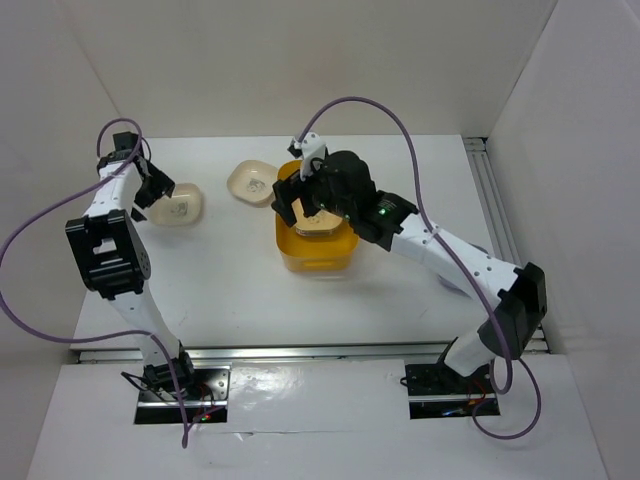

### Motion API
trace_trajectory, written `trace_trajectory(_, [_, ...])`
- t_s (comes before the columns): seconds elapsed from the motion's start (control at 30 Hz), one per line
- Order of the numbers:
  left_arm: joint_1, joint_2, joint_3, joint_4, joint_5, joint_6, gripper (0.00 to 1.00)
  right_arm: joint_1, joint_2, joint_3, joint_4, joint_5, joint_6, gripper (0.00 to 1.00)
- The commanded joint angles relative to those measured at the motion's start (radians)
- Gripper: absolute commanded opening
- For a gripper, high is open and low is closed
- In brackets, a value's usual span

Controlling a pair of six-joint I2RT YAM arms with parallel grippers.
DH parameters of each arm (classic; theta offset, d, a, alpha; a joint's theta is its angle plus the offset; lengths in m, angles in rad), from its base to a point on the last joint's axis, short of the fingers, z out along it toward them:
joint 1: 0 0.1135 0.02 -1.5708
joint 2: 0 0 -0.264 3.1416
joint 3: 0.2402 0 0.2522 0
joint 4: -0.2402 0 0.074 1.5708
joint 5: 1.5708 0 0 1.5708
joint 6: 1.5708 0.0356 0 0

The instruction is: Place the plates into the plastic bin on the countertop

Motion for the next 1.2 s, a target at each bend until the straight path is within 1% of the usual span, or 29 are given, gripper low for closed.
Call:
trace_trajectory(0.0, [0.010,0.044,-0.025,-0.008,-0.081,-0.042,1.00,-0.010,0.011,-0.057,0.053,0.038,0.013,1.00])
trace_trajectory(0.07, [0.034,0.058,-0.050,0.021,-0.068,-0.052,1.00,-0.010,0.011,-0.080,0.053,0.038,0.013,1.00])
trace_trajectory(0.2, [0.044,0.125,-0.078,0.052,-0.049,-0.048,0.99,-0.010,-0.021,-0.114,0.075,0.038,0.013,1.00])
trace_trajectory(0.27, [0.044,0.135,-0.094,0.066,-0.049,-0.059,0.93,-0.010,-0.047,-0.125,0.075,0.064,0.013,1.00])
trace_trajectory(0.37, [0.034,0.156,-0.116,0.092,-0.063,-0.059,0.71,-0.010,-0.080,-0.111,0.037,0.118,0.034,1.00])
trace_trajectory(0.4, [0.034,0.174,-0.116,0.092,-0.063,-0.059,0.66,-0.010,-0.093,-0.111,0.026,0.129,0.045,1.00])
trace_trajectory(0.47, [0.034,0.196,-0.116,0.092,-0.063,-0.059,0.49,-0.010,-0.145,-0.131,0.026,0.143,0.054,1.00])
trace_trajectory(0.5, [0.034,0.205,-0.107,0.092,-0.063,-0.059,0.37,-0.010,-0.163,-0.141,0.014,0.156,0.054,1.00])
trace_trajectory(0.53, [0.025,0.214,-0.096,0.078,-0.063,-0.059,0.13,-0.010,-0.183,-0.167,0.014,0.169,0.054,1.00])
trace_trajectory(0.57, [0.025,0.215,-0.096,0.069,-0.075,-0.070,0.05,-0.010,-0.220,-0.183,0.014,0.204,0.068,1.00])
trace_trajectory(0.6, [0.025,0.215,-0.096,0.069,-0.084,-0.079,0.00,-0.010,-0.234,-0.198,0.014,0.225,0.079,1.00])
trace_trajectory(0.67, [-0.001,0.169,-0.096,0.060,-0.121,-0.079,0.00,-0.022,-0.268,-0.241,-0.017,0.273,0.105,1.00])
trace_trajectory(0.73, [-0.018,0.127,-0.096,0.020,-0.176,-0.116,0.00,-0.057,-0.286,-0.275,-0.032,0.293,0.132,1.00])
trace_trajectory(0.77, [-0.038,0.075,-0.096,0.006,-0.195,-0.125,0.00,-0.069,-0.297,-0.319,-0.032,0.311,0.151,1.00])
trace_trajectory(0.83, [-0.059,0.012,-0.096,-0.020,-0.209,-0.144,0.00,-0.126,-0.335,-0.368,-0.051,0.357,0.208,1.00])
trace_trajectory(0.87, [-0.088,-0.023,-0.087,-0.037,-0.235,-0.144,0.00,-0.149,-0.347,-0.391,-0.051,0.374,0.231,1.00])
trace_trajectory(0.9, [-0.108,-0.090,-0.067,-0.061,-0.247,-0.156,0.00,-0.177,-0.370,-0.428,-0.071,0.400,0.272,1.00])
trace_trajectory(0.93, [-0.133,-0.123,-0.050,-0.083,-0.267,-0.166,0.00,-0.230,-0.381,-0.444,-0.087,0.422,0.296,1.00])
trace_trajectory(0.97, [-0.160,-0.153,-0.011,-0.160,-0.313,-0.188,0.00,-0.256,-0.381,-0.459,-0.120,0.440,0.319,1.00])
trace_trajectory(1.0, [-0.227,-0.187,0.001,-0.178,-0.313,-0.193,0.00,-0.311,-0.397,-0.482,-0.140,0.474,0.364,1.00])
trace_trajectory(1.03, [-0.270,-0.256,0.001,-0.178,-0.325,-0.205,0.00,-0.339,-0.406,-0.494,-0.158,0.495,0.390,1.00])
trace_trajectory(1.07, [-0.315,-0.288,0.001,-0.216,-0.342,-0.235,0.00,-0.368,-0.406,-0.505,-0.198,0.515,0.416,1.00])
trace_trajectory(1.1, [-0.416,-0.322,-0.012,-0.194,-0.342,-0.236,0.00,-0.397,-0.406,-0.529,-0.213,0.532,0.442,1.00])
trace_trajectory(1.13, [-0.467,-0.350,-0.022,-0.193,-0.342,-0.263,0.00,-0.455,-0.406,-0.548,-0.213,0.532,0.473,1.00])
trace_trajectory(1.17, [-0.513,-0.373,-0.039,-0.193,-0.342,-0.272,0.00,-0.482,-0.415,-0.571,-0.213,0.522,0.473,1.00])
